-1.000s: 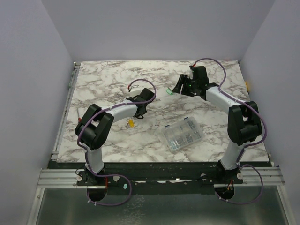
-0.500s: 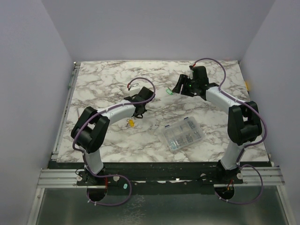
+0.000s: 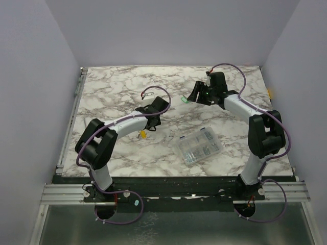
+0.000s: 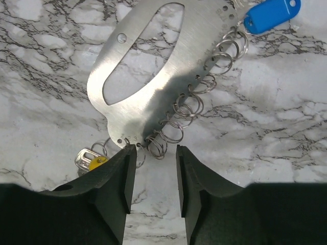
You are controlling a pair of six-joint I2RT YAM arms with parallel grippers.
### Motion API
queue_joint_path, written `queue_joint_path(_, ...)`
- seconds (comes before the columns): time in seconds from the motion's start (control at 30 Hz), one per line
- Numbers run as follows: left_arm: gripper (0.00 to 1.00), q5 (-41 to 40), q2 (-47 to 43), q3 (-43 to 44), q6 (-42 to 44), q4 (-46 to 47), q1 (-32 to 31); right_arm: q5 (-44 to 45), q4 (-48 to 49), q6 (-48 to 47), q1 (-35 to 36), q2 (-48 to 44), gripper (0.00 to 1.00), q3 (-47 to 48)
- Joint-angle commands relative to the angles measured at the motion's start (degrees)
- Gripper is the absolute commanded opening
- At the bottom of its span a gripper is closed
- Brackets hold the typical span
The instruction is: Put the keys on the keyring
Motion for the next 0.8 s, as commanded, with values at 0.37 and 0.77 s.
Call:
queue_joint_path(0.37, 0.31, -1.8, 5.2, 0.0, 9.3, 3.4, -3.4, -1.8, 0.9, 0.2, 0.4, 0.7, 0.66, -0.5)
queue_joint_path(0.77, 0.06, -3.8, 5.8, -0.1, 11.9, 5.2, -3.5, -1.9, 0.7, 0.0, 0.4, 1.6, 0.66, 0.0)
